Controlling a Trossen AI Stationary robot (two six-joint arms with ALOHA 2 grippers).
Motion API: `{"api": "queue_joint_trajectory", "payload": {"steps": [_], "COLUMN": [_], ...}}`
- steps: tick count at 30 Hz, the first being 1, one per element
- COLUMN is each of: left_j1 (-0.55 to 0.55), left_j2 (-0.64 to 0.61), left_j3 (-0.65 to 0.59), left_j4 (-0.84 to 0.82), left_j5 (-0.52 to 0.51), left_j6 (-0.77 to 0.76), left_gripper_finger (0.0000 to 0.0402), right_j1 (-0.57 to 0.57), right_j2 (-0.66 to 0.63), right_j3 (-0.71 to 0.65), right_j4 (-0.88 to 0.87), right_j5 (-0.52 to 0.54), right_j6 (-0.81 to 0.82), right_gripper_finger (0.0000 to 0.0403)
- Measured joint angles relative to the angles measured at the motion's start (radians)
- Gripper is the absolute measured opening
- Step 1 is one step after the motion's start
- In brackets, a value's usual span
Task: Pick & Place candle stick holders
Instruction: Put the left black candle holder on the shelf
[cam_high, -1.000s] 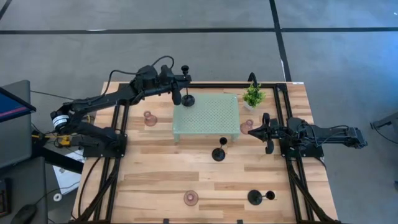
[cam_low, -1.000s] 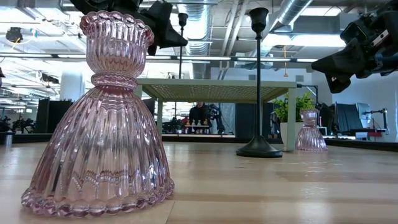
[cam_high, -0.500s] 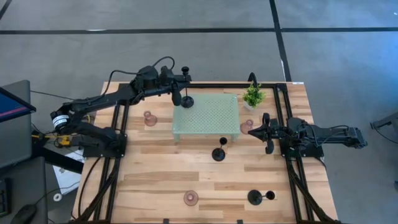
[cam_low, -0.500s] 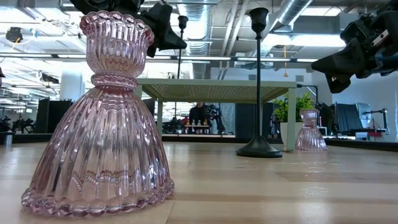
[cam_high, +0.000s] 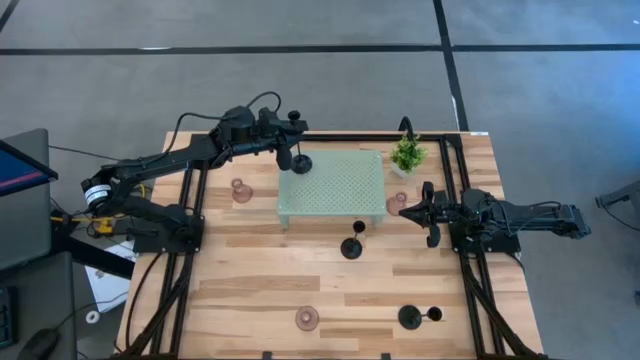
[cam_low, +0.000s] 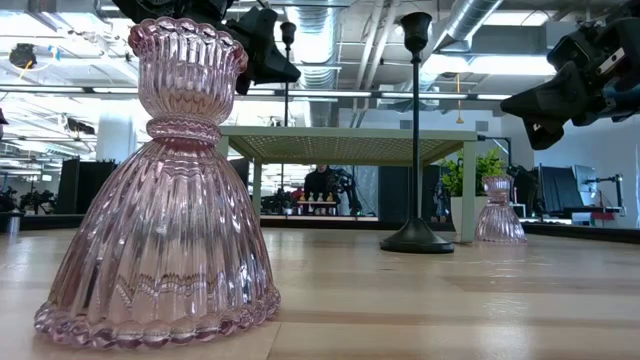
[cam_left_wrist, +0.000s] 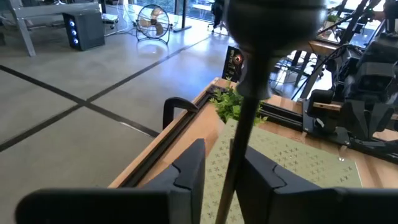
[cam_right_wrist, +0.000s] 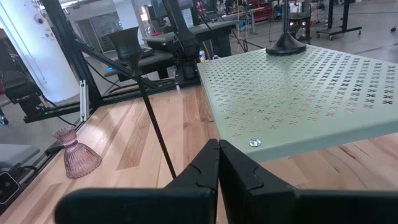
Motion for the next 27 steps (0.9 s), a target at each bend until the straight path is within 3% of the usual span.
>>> {"api": "queue_joint_trajectory", "payload": {"steps": [16,27], "left_j1": [0.0,0.019], "left_j2": [0.0,-0.067], "left_j3": [0.0,-0.001], "left_j4": [-0.004,-0.073], "left_j5": [0.001,0.0], "left_j6": [0.004,0.035], "left_gripper_finger": [0.017,0.0194], "right_j1": [0.0,0.0], "right_j2": [0.0,0.0], "right_j3": [0.0,0.0], "right_j4": [0.0,0.0], "right_j5": [-0.003,-0.004], "right_j6": [0.0,0.0], "right_gripper_finger": [0.0,0.0]}}
